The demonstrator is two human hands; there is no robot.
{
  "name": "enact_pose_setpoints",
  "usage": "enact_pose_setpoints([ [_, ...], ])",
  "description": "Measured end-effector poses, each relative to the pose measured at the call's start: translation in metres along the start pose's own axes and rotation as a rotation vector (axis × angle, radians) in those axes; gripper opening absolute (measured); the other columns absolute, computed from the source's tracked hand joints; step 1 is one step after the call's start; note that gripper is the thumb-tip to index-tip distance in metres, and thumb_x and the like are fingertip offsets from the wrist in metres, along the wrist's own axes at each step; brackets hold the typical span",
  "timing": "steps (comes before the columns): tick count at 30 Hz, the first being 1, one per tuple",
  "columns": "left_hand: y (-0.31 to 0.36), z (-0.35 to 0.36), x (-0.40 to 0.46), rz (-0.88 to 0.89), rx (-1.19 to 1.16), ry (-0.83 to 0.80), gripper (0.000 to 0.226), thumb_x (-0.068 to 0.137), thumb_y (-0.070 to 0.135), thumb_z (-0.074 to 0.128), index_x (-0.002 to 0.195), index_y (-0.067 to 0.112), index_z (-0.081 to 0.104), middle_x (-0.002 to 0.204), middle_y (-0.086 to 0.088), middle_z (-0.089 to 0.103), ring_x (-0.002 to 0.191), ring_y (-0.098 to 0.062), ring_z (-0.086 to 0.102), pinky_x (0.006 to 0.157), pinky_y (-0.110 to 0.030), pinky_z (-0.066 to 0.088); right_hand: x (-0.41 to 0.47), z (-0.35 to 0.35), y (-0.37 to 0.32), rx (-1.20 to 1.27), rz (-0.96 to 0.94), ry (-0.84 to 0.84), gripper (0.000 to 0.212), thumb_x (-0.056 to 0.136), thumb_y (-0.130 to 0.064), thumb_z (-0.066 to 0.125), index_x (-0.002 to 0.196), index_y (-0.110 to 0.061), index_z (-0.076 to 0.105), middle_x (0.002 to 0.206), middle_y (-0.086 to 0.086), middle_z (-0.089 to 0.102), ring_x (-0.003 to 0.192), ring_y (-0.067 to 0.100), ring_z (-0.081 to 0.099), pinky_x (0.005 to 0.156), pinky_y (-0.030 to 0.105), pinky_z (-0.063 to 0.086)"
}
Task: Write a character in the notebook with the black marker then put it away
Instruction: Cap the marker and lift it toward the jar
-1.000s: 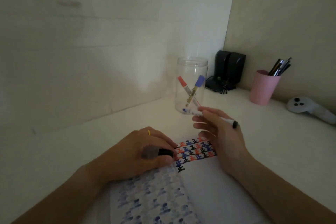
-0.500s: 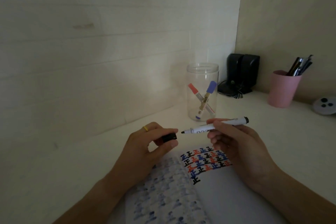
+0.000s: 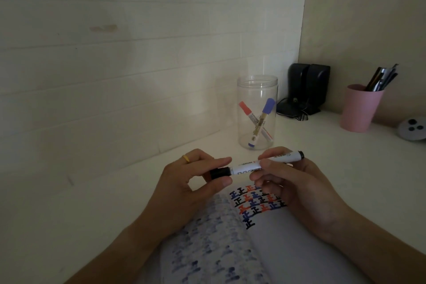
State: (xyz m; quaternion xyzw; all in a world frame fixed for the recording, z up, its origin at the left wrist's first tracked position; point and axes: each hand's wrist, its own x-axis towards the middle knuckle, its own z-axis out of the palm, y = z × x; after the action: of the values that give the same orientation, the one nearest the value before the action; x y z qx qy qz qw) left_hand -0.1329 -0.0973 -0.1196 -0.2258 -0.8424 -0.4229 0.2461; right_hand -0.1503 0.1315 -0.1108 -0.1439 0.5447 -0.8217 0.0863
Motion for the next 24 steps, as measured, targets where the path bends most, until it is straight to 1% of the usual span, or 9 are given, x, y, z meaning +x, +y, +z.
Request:
enact_pose_setpoints([
  [3,0.002,-0.002,0.000,-0.080,-0.189,0.091,0.031,0.074,0.027,0.083,0.104,0.022,0.077,0.089,0.008,0.076,0.085,-0.016,0.075,0.084,-0.018,0.059,-0.001,-0.003,-0.003,-0.030,-0.003,-0.021,0.016,0.077,-0.009,0.073,0.092,-0.004,0.076,0.086,0.026,0.076,0.072,0.026,0.072,0.062,0.025,0.058],
  [6,0.004,-0.005,0.001,-0.156,-0.365,0.155,0.026,0.067,0.019,0.085,0.088,0.015,0.071,0.081,0.004,0.081,0.073,-0.015,0.078,0.075,-0.023,0.063,-0.001,-0.004,-0.002,-0.165,-0.019,-0.038,0.022,0.073,-0.012,0.078,0.093,-0.003,0.079,0.086,0.022,0.078,0.073,0.022,0.071,0.063,0.023,0.057],
  [11,0.010,-0.001,0.003,-0.150,-0.482,0.168,0.028,0.077,0.011,0.076,0.105,0.012,0.077,0.083,-0.005,0.084,0.067,-0.020,0.079,0.069,-0.023,0.063,-0.003,0.001,0.001,-0.307,0.038,-0.179,0.023,0.080,-0.007,0.074,0.102,-0.001,0.074,0.092,0.025,0.078,0.073,0.030,0.071,0.068,0.031,0.058],
  [14,0.014,0.007,0.000,-0.102,-0.474,0.083,0.034,0.089,0.011,0.065,0.122,0.017,0.072,0.089,0.000,0.083,0.073,-0.014,0.078,0.074,-0.022,0.061,0.001,0.004,0.009,-0.283,0.085,-0.225,0.038,0.080,-0.004,0.067,0.118,0.001,0.067,0.090,0.024,0.075,0.061,0.025,0.067,0.059,0.031,0.055],
  [15,0.015,0.009,0.000,-0.078,-0.464,0.054,0.034,0.095,0.012,0.063,0.127,0.017,0.071,0.091,-0.001,0.082,0.074,-0.012,0.076,0.075,-0.021,0.060,0.003,0.005,0.009,-0.238,0.133,-0.195,0.044,0.072,-0.007,0.067,0.116,0.003,0.067,0.079,0.020,0.072,0.053,0.021,0.064,0.052,0.028,0.052],
  [17,0.018,0.010,-0.001,-0.005,-0.369,0.011,0.034,0.103,0.014,0.061,0.136,0.020,0.066,0.092,-0.005,0.075,0.075,-0.012,0.067,0.075,-0.021,0.055,0.005,0.008,0.006,-0.123,0.209,-0.237,0.042,0.061,-0.022,0.077,0.092,0.004,0.065,0.053,0.008,0.056,0.037,0.014,0.048,0.039,0.022,0.038],
  [18,0.020,0.011,-0.001,0.022,-0.300,-0.010,0.037,0.104,0.015,0.059,0.140,0.024,0.063,0.091,-0.006,0.069,0.077,-0.012,0.061,0.074,-0.022,0.051,0.004,0.009,0.003,-0.105,0.228,-0.288,0.045,0.061,-0.035,0.080,0.080,0.002,0.062,0.049,0.003,0.045,0.036,0.011,0.038,0.038,0.022,0.030],
  [20,0.024,0.012,-0.001,0.046,-0.204,-0.062,0.043,0.105,0.014,0.054,0.146,0.027,0.056,0.093,-0.003,0.059,0.082,-0.010,0.054,0.074,-0.017,0.044,-0.002,0.011,-0.005,-0.167,0.226,-0.334,0.053,0.071,-0.058,0.067,0.066,-0.006,0.058,0.053,-0.001,0.030,0.042,0.011,0.024,0.042,0.021,0.022],
  [24,0.028,0.016,-0.005,0.074,-0.086,-0.122,0.054,0.106,0.014,0.051,0.156,0.029,0.038,0.101,0.008,0.057,0.084,-0.008,0.055,0.079,-0.013,0.046,-0.009,0.011,-0.014,-0.166,0.231,-0.310,0.076,0.064,-0.082,0.060,0.053,-0.015,0.026,0.047,-0.005,0.022,0.042,0.012,0.014,0.039,0.024,0.014],
])
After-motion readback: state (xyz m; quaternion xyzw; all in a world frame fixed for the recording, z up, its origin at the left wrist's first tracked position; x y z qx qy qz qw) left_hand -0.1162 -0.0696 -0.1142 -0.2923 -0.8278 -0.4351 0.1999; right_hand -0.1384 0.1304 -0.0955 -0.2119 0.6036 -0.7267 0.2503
